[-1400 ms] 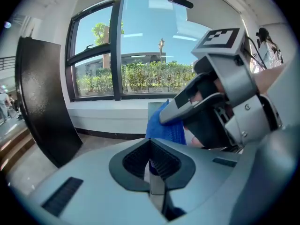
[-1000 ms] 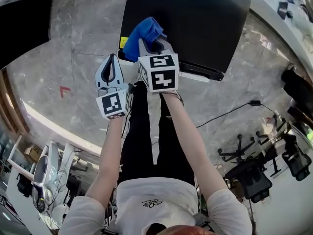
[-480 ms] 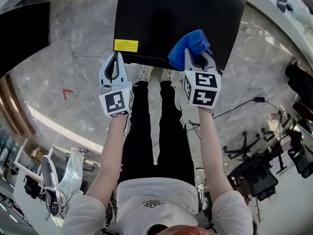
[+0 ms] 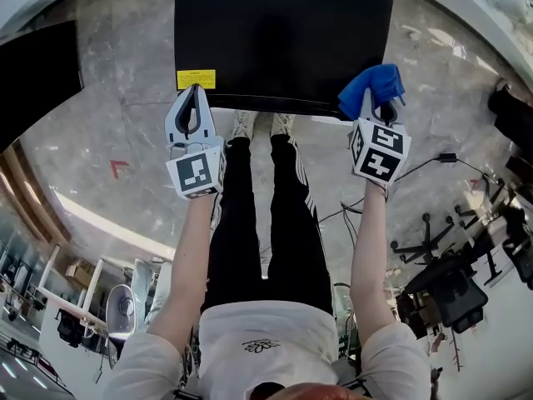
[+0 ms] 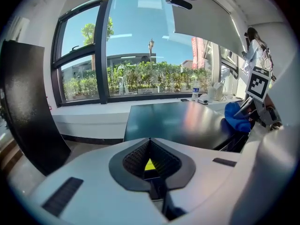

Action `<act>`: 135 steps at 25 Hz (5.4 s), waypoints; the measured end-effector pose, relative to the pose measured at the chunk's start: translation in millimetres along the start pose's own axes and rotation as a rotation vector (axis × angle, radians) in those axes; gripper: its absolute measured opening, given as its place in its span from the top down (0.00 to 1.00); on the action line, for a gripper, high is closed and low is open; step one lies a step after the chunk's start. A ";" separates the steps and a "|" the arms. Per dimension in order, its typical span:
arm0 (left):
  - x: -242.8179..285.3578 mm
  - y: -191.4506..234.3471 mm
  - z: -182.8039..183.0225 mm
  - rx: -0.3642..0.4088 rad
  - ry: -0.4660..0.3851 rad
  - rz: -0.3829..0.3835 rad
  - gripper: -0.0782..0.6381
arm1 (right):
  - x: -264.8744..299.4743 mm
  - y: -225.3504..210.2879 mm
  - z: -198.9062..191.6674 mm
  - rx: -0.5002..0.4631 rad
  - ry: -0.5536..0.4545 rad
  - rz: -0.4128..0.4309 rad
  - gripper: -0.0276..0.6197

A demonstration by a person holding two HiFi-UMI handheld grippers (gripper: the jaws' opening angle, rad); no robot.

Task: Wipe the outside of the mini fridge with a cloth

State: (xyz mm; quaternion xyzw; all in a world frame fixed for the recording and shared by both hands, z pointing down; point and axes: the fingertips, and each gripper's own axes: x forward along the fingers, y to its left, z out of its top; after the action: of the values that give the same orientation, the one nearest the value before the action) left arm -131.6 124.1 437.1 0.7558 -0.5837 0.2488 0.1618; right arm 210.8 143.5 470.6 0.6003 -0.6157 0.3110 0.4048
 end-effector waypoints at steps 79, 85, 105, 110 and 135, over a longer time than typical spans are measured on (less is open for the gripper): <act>-2.5 29.5 -7.4 -0.036 -0.025 -0.031 0.88 | -9.1 152.2 -6.4 0.007 0.089 0.429 0.85; 3.1 -4.4 -2.3 -0.014 -0.013 -0.086 0.88 | -13.6 82.6 -22.0 0.021 0.099 0.279 0.85; 12.4 -25.7 22.6 0.013 -0.030 -0.090 0.88 | -8.5 -37.4 -60.1 0.041 0.197 0.055 0.85; 7.3 -26.8 31.9 -0.021 -0.037 -0.069 0.88 | -26.5 -52.4 -61.1 0.061 0.212 0.010 0.85; -208.5 -31.1 435.1 -0.076 -0.581 -0.148 0.88 | -399.1 74.8 264.1 0.203 -0.662 0.299 0.85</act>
State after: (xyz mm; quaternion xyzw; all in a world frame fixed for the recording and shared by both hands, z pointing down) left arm -60.7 66.7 -37.7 0.8293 -0.5577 -0.0120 0.0339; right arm 84.3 114.9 3.8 0.6088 -0.7600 0.2156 0.0724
